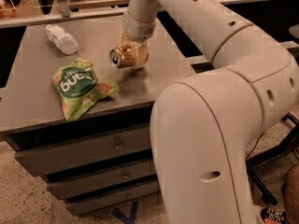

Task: Knock orange can over

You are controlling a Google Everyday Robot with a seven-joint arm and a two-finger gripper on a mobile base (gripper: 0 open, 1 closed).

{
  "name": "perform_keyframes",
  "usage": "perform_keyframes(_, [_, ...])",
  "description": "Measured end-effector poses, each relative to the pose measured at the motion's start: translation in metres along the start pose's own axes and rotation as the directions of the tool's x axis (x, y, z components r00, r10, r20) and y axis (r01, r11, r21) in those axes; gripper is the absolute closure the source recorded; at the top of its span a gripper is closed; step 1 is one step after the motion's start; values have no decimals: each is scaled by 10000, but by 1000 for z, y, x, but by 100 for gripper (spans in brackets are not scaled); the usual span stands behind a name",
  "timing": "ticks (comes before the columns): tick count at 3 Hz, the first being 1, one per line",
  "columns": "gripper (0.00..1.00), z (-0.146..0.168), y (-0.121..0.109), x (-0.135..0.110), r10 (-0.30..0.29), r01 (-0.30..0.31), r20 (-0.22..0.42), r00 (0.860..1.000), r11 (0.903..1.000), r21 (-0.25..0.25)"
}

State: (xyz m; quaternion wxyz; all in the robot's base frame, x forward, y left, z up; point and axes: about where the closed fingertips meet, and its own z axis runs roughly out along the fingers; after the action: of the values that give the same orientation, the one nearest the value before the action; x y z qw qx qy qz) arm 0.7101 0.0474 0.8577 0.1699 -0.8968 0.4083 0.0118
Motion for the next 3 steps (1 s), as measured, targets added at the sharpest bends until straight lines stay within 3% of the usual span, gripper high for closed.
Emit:
perform_keyframes(1, [100,8,0,-1,42,-42,-60,10000,10000,-63])
perform_keyframes(2, [84,13,-1,-1,133,-133,-87,9999,9999,-73])
perform_keyframes(3, [60,13,-4,0,298,-298,-73,9995,9996,6])
